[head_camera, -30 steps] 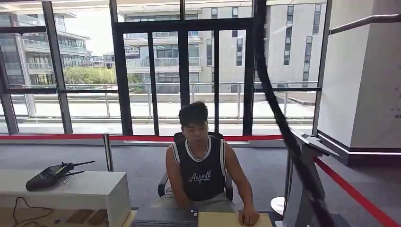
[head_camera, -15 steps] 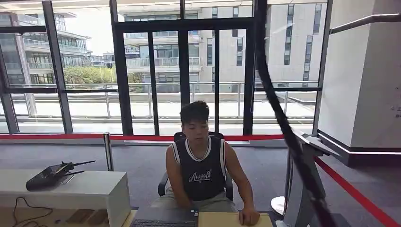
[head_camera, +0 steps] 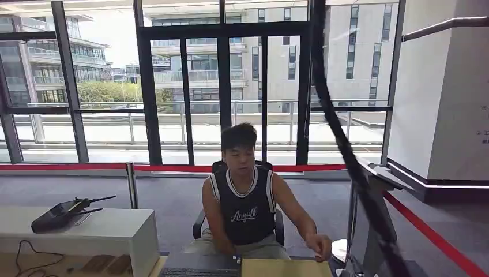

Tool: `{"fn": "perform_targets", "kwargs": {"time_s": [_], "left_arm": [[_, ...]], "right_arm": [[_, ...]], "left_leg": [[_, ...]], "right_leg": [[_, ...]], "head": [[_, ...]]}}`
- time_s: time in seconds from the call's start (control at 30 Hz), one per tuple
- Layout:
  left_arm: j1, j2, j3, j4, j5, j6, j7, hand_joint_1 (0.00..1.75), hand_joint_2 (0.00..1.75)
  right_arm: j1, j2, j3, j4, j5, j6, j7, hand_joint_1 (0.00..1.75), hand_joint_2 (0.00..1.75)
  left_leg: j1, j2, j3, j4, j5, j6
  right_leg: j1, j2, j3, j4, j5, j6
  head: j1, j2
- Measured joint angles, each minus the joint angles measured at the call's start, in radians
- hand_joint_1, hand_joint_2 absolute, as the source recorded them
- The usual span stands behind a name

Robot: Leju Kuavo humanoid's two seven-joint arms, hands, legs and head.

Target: Pass the card to the sensor for recognition and then transmit it.

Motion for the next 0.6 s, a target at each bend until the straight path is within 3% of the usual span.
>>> {"fn": "perform_targets", "kwargs": {"time_s": [0.27,0.6], "left_arm": [[-0.020,0.000,-0.003,0.000,-0.034,-0.030,0.014,0.00,0.00],[-0.038,0.001,-0.004,0.000,-0.045,-0.043,0.021,0.00,0.00]], "right_arm": [[-0.058,0.045,0.027,-0.002,0.104,0.068,0.012,1.75,1.75],[-0.118,0.122,0.061,0.040,0.131,0.069,0.008,1.75,1.75]], "left_leg": [[0.000,0.000,0.000,0.000,0.000,0.000],[0.001,0.000,0.000,0.000,0.000,0.000]], "right_leg": [[0.000,0.000,0.000,0.000,0.000,0.000],[0.001,0.000,0.000,0.000,0.000,0.000]], "head": [[0.000,0.000],[0.000,0.000]]}}
